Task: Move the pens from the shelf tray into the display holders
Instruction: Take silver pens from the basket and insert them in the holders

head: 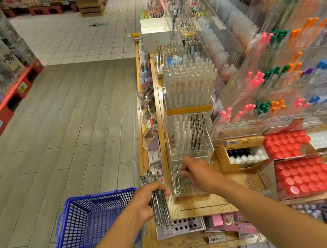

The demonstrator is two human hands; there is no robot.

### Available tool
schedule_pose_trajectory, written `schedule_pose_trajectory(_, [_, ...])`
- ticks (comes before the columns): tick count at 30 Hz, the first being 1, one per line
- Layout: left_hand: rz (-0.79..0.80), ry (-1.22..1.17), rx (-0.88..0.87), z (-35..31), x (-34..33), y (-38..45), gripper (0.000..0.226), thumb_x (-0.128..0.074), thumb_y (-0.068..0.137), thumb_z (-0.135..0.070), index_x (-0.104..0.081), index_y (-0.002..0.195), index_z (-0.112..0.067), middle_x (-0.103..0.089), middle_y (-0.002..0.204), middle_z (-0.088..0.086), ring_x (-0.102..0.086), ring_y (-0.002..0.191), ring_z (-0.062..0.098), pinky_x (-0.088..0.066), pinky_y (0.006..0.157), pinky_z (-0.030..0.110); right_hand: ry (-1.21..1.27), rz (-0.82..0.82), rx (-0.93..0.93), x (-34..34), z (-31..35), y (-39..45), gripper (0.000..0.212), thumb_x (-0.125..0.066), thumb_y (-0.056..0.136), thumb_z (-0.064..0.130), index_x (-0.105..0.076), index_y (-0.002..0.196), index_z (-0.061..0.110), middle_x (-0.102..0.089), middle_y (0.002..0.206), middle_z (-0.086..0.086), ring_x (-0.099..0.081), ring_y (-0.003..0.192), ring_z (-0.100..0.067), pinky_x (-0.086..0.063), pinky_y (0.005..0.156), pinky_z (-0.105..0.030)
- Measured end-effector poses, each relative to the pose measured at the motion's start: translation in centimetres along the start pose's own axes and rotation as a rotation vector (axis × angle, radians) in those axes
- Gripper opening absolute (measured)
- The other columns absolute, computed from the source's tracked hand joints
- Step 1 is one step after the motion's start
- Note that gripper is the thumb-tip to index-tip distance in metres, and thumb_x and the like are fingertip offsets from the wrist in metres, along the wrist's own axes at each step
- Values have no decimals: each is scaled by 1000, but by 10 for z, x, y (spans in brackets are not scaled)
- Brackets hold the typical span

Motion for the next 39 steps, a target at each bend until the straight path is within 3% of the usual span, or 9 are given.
schedule_pose_trajectory(7, [-3, 13, -5, -2, -4, -4, 15, -62, 88, 3, -60, 102, 5, -69, 73, 19, -69, 63, 26, -60, 59, 37, -226, -56, 36, -17, 2, 1, 14, -53, 96, 15, -63, 104, 9, -56, 109, -4, -50, 102, -21, -47, 84, -34])
schedule_pose_trajectory(16, [53, 55, -17, -2, -12, -8, 14, -67, 86, 2, -64, 98, 6, -71, 75, 19, -70, 62, 25, -60, 54, 32, -402, -49, 56, -22, 8, 3, 22, -52, 95, 24, -67, 108, 14, -57, 110, -3, -50, 104, -23, -41, 88, -34])
schedule_pose_trajectory(19, [68, 79, -22, -2, -16, -11, 17, -69, 83, 3, -66, 99, 7, -71, 78, 21, -70, 62, 26, -59, 52, 32, -91, -89, -31, -13, 14, 1, 19, -59, 94, 32, -68, 105, 19, -59, 99, 5, -55, 96, -15, -46, 87, -34])
schedule_pose_trajectory(22, [76, 106, -40, -2, -21, -14, 22, -71, 80, 4, -66, 101, 10, -70, 80, 23, -71, 66, 27, -58, 51, 31, 444, 61, -203, -9, 25, 3, 21, -64, 93, 36, -69, 96, 16, -62, 80, 9, -57, 75, -8, -49, 73, -30])
schedule_pose_trajectory(25, [104, 120, -49, -3, -25, -17, 29, -70, 80, 4, -65, 108, 11, -70, 83, 23, -70, 70, 27, -59, 54, 32, 670, 149, -278, -11, 32, 3, 20, -66, 92, 35, -66, 87, 16, -65, 65, 12, -56, 59, -1, -46, 60, -20])
schedule_pose_trajectory(30, [125, 90, -53, -5, -27, -20, 36, -73, 75, 1, -66, 108, 12, -70, 85, 24, -70, 69, 28, -60, 54, 33, 820, 154, -372, -10, 31, 3, 21, -65, 93, 33, -63, 82, 15, -68, 75, 0, -55, 64, -12, -39, 52, -19])
schedule_pose_trajectory(32, [119, 79, -59, -5, -28, -20, 29, -71, 80, 0, -66, 106, 11, -69, 82, 23, -68, 66, 27, -59, 54, 32, 827, 159, -394, -8, 31, 3, 19, -64, 94, 31, -63, 88, 13, -67, 74, -1, -53, 55, -8, -37, 46, -17])
schedule_pose_trajectory(35, [88, 69, -65, -6, -27, -22, 17, -66, 86, 1, -66, 101, 10, -67, 75, 19, -64, 58, 23, -55, 52, 30, 902, 125, -436, 0, 29, 4, 18, -63, 94, 24, -59, 107, 11, -66, 87, -4, -56, 59, -9, -46, 53, -21])
schedule_pose_trajectory(39, [-2, 56, -64, -5, -19, -18, 15, -59, 93, 1, -61, 107, 7, -62, 74, 16, -61, 56, 21, -52, 57, 32, 821, -16, -402, 19, 21, 5, 17, -62, 95, 23, -58, 109, 15, -63, 88, -2, -58, 69, -12, -46, 54, -20])
Point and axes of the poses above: each hand's wrist, its own y-axis towards the middle knuckle, its own x-axis out of the back of the hand, z = x × y, the point moved 3 cm from there along y, towards the middle knuckle
